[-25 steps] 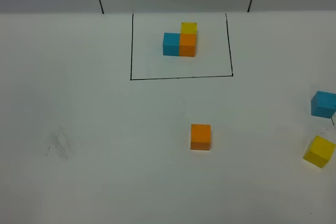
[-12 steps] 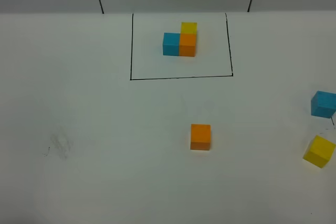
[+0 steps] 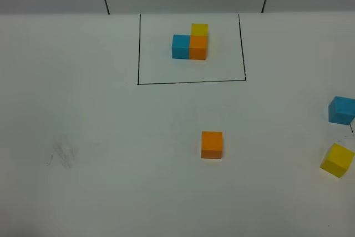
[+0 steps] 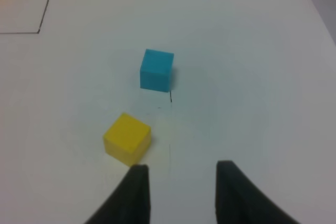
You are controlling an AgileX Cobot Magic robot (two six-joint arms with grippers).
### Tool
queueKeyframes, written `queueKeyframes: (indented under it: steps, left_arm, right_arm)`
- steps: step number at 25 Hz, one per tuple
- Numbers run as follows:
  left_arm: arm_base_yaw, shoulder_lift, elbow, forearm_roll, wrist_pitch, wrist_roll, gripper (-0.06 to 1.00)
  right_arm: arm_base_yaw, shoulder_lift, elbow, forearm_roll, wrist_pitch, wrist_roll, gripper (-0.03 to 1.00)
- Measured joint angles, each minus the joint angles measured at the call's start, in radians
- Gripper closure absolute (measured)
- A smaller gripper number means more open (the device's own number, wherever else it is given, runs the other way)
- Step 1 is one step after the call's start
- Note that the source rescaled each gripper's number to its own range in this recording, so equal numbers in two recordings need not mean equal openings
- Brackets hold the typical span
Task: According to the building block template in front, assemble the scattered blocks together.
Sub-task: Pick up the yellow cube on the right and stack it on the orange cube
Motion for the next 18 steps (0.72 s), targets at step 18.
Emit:
queueKeyframes:
  steps: [18]
  left_arm:
    - [0.0,0.0,0.0,0.0,-0.001,0.0,0.53]
  right_arm:
    - [0.0,0.0,0.0,0.009,0.0,0.0,0.97]
